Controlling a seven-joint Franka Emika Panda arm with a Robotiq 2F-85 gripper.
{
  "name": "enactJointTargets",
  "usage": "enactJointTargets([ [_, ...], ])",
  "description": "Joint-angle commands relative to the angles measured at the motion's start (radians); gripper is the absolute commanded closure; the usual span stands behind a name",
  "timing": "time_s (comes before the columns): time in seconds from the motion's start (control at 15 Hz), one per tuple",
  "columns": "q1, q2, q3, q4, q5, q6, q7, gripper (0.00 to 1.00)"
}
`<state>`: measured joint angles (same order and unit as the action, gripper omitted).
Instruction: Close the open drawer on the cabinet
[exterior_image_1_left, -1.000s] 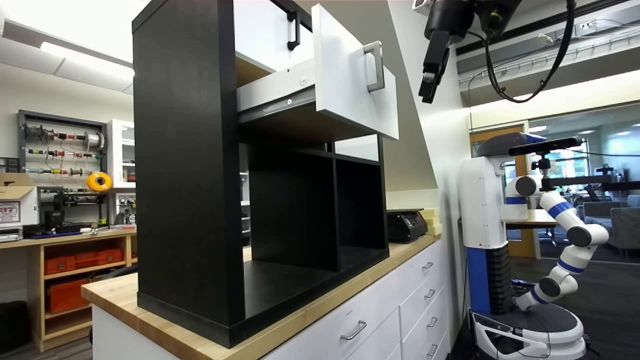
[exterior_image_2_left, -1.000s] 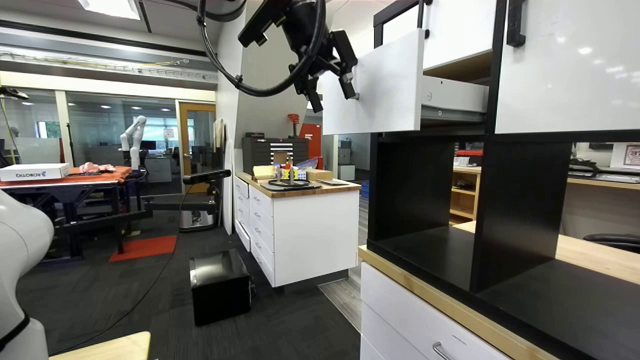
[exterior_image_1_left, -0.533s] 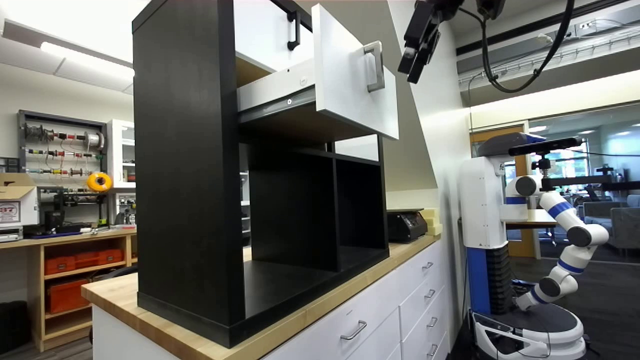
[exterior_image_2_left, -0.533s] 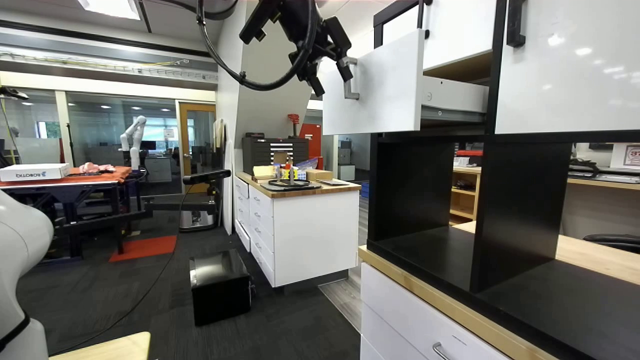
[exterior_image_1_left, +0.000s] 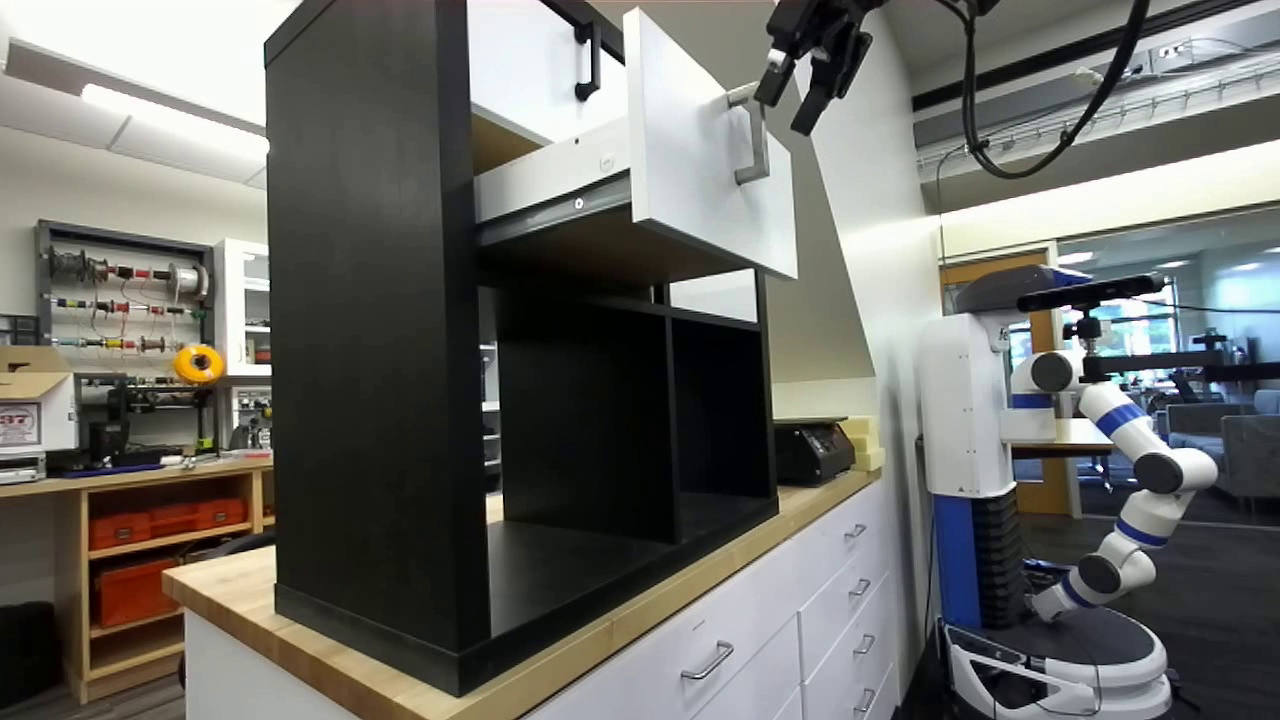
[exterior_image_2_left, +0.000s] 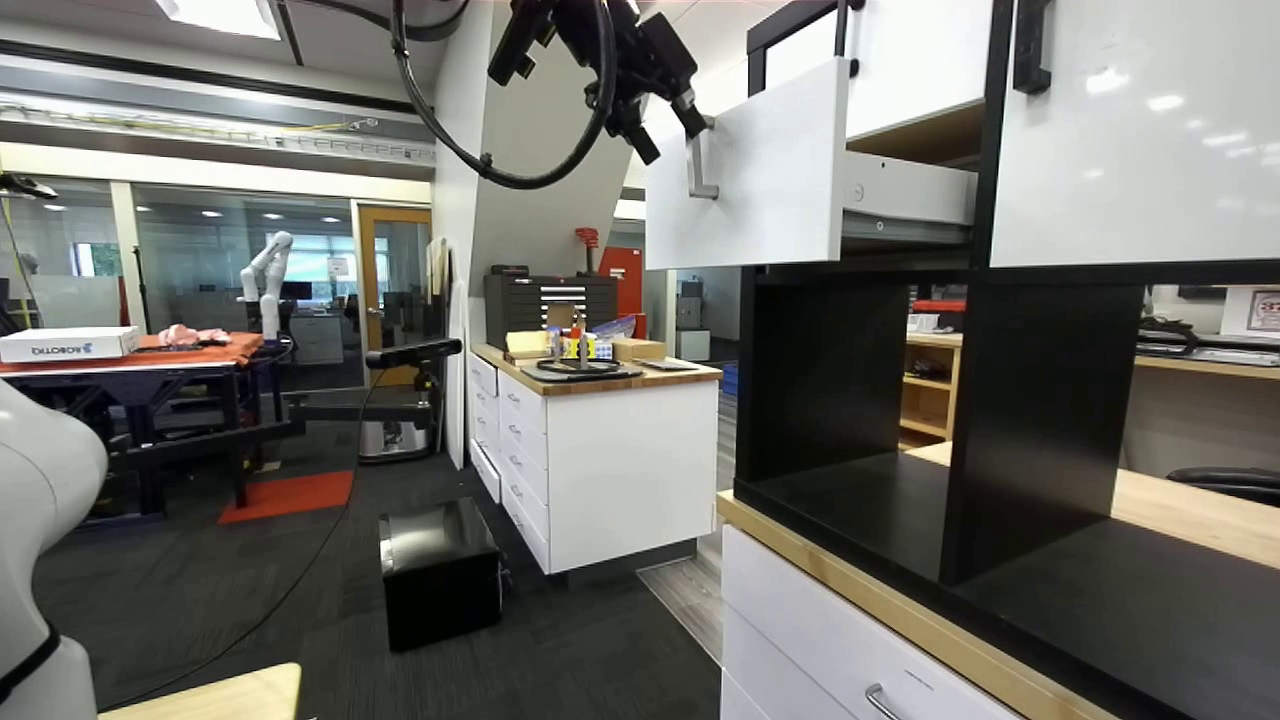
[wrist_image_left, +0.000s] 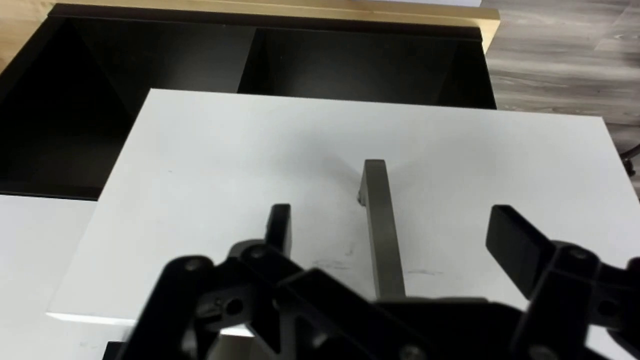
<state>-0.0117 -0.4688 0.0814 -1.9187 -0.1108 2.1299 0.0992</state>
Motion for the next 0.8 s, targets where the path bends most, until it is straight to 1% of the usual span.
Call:
enactJointTargets([
  [0.0,-0.015,0.006,0.022,-0.006,-0.02,0.058,0.075,0.0],
  [0.07,-0.016,0.01,0.024,-0.007,-0.024,0.067,0.082,0.0],
  [0.13,-0.018,0.011,0.026,-0.01,-0.031,0.079,0.086,0.25],
  [0.2,-0.017,0.012,0.025,-0.013,-0.034,0.09,0.085,0.27],
  [0.27,-0.018,0.012,0.024,-0.019,-0.037,0.105,0.085,0.33],
  [0.53,-0.02,0.015,0.02,-0.032,-0.041,0.14,0.081,0.61],
  [0.73,-0.025,0.017,0.014,-0.044,-0.043,0.17,0.078,0.8],
])
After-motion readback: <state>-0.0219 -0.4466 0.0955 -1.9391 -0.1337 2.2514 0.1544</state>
